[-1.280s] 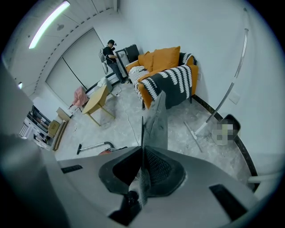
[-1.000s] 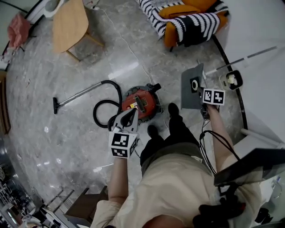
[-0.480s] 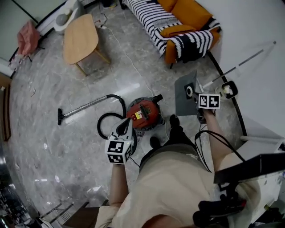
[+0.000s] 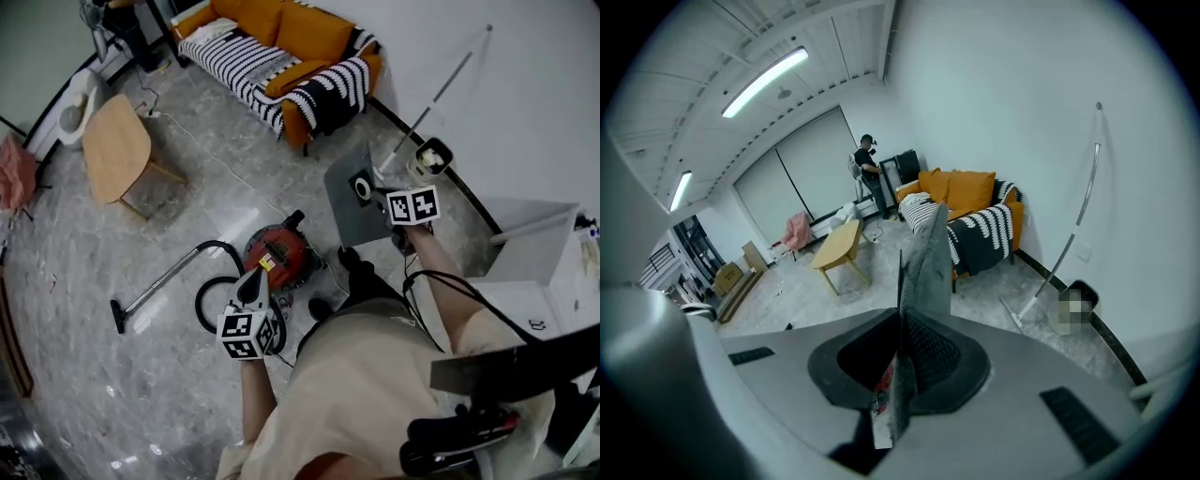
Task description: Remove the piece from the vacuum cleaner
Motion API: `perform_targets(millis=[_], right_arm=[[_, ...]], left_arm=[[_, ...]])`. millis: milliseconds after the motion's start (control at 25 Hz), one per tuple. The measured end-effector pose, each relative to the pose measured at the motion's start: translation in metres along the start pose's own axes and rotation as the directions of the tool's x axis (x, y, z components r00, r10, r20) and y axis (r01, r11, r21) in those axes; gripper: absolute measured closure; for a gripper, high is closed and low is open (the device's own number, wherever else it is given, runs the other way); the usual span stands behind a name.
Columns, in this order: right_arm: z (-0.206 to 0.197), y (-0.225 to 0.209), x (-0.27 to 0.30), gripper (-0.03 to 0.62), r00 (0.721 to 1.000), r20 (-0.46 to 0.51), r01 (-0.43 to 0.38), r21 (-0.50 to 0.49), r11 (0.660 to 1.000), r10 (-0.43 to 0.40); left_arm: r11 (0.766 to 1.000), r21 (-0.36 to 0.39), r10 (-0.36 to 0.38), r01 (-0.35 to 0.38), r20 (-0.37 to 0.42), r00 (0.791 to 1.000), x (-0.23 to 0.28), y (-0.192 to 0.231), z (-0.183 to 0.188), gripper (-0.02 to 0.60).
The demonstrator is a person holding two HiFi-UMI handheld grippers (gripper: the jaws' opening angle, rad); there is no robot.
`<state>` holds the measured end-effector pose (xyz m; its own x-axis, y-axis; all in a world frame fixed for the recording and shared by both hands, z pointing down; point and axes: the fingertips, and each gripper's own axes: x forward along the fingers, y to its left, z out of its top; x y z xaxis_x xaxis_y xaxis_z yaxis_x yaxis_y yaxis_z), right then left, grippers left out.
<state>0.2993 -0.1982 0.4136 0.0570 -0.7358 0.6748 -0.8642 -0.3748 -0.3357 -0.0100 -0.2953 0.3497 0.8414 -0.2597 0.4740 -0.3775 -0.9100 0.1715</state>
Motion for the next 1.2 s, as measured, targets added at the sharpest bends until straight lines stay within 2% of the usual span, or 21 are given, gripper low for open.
perform_targets(millis=[200,360,520,720,880,1040,1200], right_arm=[[-0.012,-0.019,-0.037,0.566,0.999,0.032,0.019,0.034,0.999,-0.020],[-0.019,-0.031,-0.054,0.566,0.998,0.061,0.013,0.059,0.998,-0.017],[-0.028,-0.039,-0.068,0.566,0.997,0.073,-0.019,0.044,0.999,0.015],[-0.054,-0.064,-0.093,0.566,0.995,0.066,-0.078,0.068,0.995,0.074],[-0.077,-0.095,-0.111,0.566,0.993,0.060,-0.106,0.110,0.988,0.100],[-0.096,-0.133,-0.138,0.566,0.993,0.052,-0.111,0.124,0.986,0.105],[-0.118,-0.183,-0.166,0.566,0.993,0.056,-0.108,0.155,0.982,0.101]], left_arm=[[0.997,0.049,-0.051,0.051,0.001,0.999,0.014,-0.025,0.013,0.578],[0.994,0.093,-0.059,0.059,0.003,0.998,0.019,-0.042,0.025,0.578],[0.990,0.125,-0.059,0.060,-0.008,0.998,0.025,-0.069,0.030,0.578],[0.986,0.148,-0.078,0.083,-0.036,0.996,0.040,-0.127,0.026,0.578],[0.988,0.129,-0.078,0.085,-0.060,0.995,0.047,-0.168,0.014,0.578],[0.988,0.114,-0.090,0.099,-0.088,0.992,0.062,-0.216,0.003,0.578],[0.983,0.134,-0.116,0.128,-0.096,0.989,0.084,-0.272,-0.002,0.578]])
